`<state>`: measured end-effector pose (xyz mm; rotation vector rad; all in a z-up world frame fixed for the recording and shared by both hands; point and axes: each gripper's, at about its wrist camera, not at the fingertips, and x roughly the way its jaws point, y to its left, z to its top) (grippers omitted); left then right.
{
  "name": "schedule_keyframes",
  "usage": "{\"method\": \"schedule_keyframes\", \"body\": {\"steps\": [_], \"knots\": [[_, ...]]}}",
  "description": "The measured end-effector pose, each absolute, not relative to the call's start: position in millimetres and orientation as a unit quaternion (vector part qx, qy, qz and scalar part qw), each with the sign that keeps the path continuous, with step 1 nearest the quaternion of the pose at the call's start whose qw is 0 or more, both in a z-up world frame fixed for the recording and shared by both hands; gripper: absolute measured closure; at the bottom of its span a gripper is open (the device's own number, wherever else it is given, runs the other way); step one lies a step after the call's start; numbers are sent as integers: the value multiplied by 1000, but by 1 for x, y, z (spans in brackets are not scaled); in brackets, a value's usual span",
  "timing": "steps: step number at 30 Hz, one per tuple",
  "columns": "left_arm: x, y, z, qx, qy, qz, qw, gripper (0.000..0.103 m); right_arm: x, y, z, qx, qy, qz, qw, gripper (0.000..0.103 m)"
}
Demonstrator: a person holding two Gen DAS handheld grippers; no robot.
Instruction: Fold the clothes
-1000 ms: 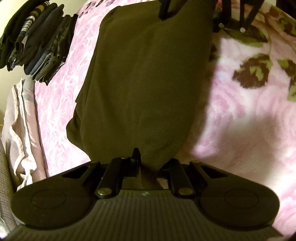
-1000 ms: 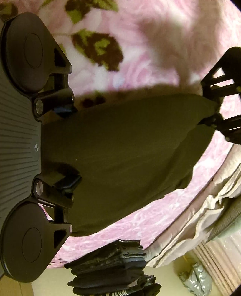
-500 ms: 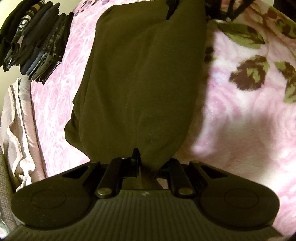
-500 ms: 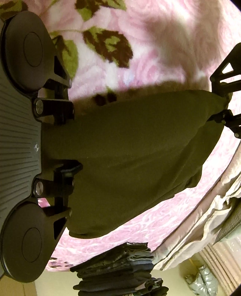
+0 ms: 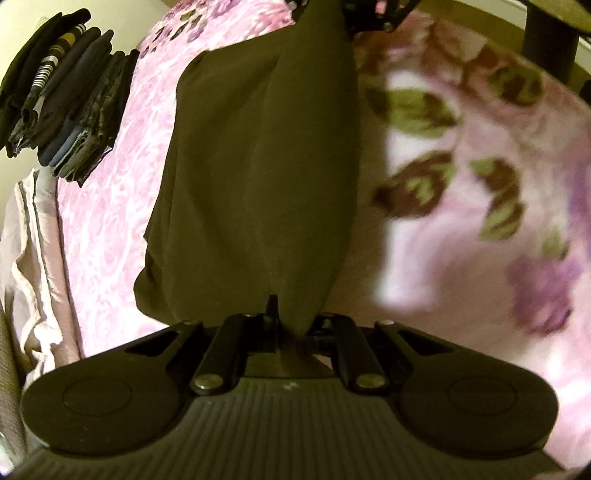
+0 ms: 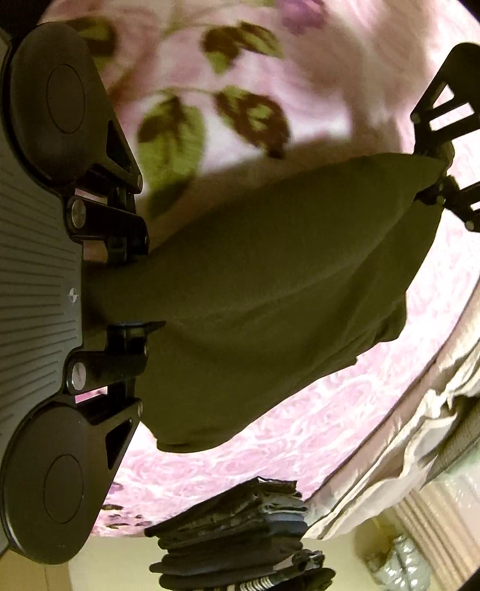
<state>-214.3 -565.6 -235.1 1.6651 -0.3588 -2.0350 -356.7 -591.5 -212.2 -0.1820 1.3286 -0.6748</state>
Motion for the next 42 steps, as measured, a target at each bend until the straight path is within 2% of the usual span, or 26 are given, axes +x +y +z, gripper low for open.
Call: {"method": "schedule_keyframes", "body": {"steps": [7, 15, 23, 24, 25, 26, 27, 29, 31, 33, 36, 38, 42], "knots": [[-251, -527, -218, 587, -81, -761, 264, 98, -394, -581, -198, -143, 630, -252, 720, 81], [-339, -496, -212, 576, 6, -760, 301, 98, -467, -601, -201, -200, 639, -163, 725, 81], [-442, -504, -229, 592, 114, -697, 389, 98, -548, -650, -223, -230, 574, -60, 784, 81], [-450, -504, -229, 590, 129, -688, 403, 96, -557, -656, -224, -229, 563, -49, 793, 80], [-449, -504, -225, 580, 150, -685, 415, 90, -565, -660, -223, -225, 552, -41, 802, 79], [-448, -503, -220, 570, 170, -681, 427, 82, -572, -663, -221, -217, 545, -37, 809, 75], [-447, -502, -216, 559, 191, -677, 439, 80, -578, -664, -219, -207, 541, -35, 815, 73], [-445, -501, -207, 537, 232, -668, 461, 79, -588, -660, -211, -178, 543, -40, 820, 70], [-439, -499, -193, 512, 252, -672, 473, 79, -596, -659, -201, -146, 550, -50, 821, 62], [-430, -498, -176, 484, 256, -687, 477, 79, -604, -661, -187, -103, 548, -73, 827, 49], [-418, -497, -149, 442, 261, -709, 483, 74, -613, -675, -169, 2, 524, -120, 843, 48], [-412, -510, -140, 424, 233, -724, 491, 66, -621, -689, -162, 98, 474, -164, 859, 48], [-405, -551, -150, 389, 173, -748, 508, 64, -634, -714, -163, 247, 360, -240, 867, 48]]}}
